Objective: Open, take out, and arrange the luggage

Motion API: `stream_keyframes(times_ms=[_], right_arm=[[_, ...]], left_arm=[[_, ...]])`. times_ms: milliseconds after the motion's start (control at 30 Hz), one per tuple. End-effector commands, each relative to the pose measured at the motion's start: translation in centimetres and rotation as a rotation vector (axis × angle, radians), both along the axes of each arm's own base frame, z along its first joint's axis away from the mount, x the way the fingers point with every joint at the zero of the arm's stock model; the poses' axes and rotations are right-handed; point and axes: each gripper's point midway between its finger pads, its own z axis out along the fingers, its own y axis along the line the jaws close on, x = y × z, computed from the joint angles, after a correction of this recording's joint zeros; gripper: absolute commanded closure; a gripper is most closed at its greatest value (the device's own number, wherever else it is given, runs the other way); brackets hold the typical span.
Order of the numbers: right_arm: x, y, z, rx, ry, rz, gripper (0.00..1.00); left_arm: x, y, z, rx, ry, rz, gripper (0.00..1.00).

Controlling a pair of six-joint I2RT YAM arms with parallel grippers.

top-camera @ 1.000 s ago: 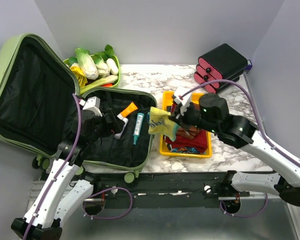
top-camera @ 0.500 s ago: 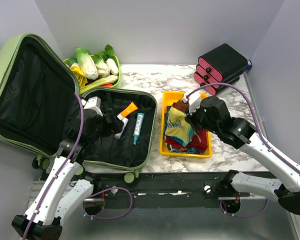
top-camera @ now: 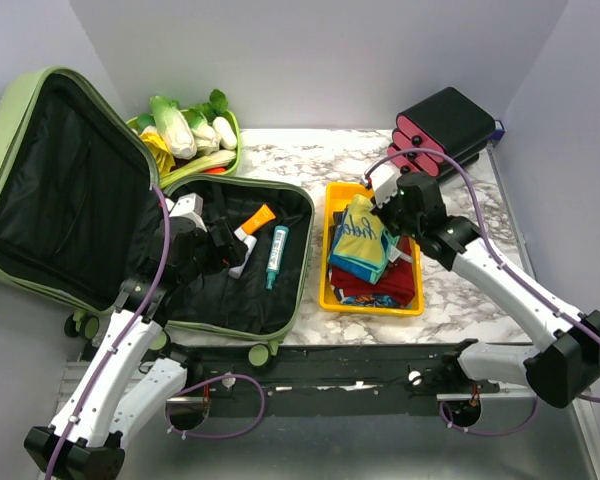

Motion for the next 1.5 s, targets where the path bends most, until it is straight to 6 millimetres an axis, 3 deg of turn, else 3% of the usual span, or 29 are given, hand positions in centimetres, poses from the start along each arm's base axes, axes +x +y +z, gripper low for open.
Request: stream_keyframes(times_ms=[0,267,467,567,700,833,867,900,933,1000,1067,1167,1267,1333,1467], right_arm=[[2.8,-0.5,1.5,-0.024,-0.066,0.080,0.99],[3.7,-0.9,-0.8,-0.091,0.020,0.238,0.99],[5.4,0.3,1.0,-0.049,-0.033,0.244,0.99],[5.4,0.4,-0.5,-0.088,0.022,0.285,0.99],[3.8,-0.9,-3.9,-0.172,0.139,0.307,0.99],[3.8,-1.8,-4.4,-0.208,0.163,0.267,0.99],[4.1,-1.9,-4.4,-0.210,0.162,0.255,0.95],[4.6,-1.9,-3.9,-0.199,0.144,0.233,0.64],[5.1,-2.2,-3.8,-0.209,0.132,0.206,0.47],[6.3,-2.1,-2.7,-0.186,0.073,0.160,0.30],[7.5,-3.0,-1.7,-0.201,0.022,0.087,0.23],[8.4,-3.5,0.7,-0.177,-0.061,0.013,0.00],[8.1,-3.5,3.5,-0.074,-0.131,-0.050,0.00],[7.3,-2.8,5.3,0.106,-0.136,-0.122,0.00],[4.5,1.3,4.7,0.409,0.012,-0.080,0.03]], left_arm=[[-0.3,0.7,-0.2,0.037,0.008,0.017,0.01],[-0.4,0.8,-0.4,0.045,0.015,0.017,0.01],[-0.3,0.9,-0.6,0.052,0.028,0.017,0.01],[-0.3,0.8,-0.8,0.050,0.031,0.018,0.01],[-0.4,1.0,-0.7,0.054,0.029,0.022,0.01],[-0.4,0.9,-0.7,0.051,0.029,0.018,0.01],[-0.4,0.9,-0.8,0.052,0.031,0.016,0.01],[-0.4,0.8,-0.9,0.052,0.035,0.013,0.01],[-0.4,0.8,-0.9,0.053,0.037,0.013,0.01],[-0.3,0.8,-0.9,0.053,0.037,0.013,0.01],[-0.3,0.7,-0.9,0.052,0.040,0.011,0.01],[-0.3,0.7,-0.9,0.048,0.039,0.009,0.01],[-0.4,0.7,-1.0,0.045,0.038,0.015,0.01],[-0.3,0.6,-0.9,0.035,0.032,0.016,0.01],[-0.2,0.8,-0.8,0.037,0.029,0.029,0.01]])
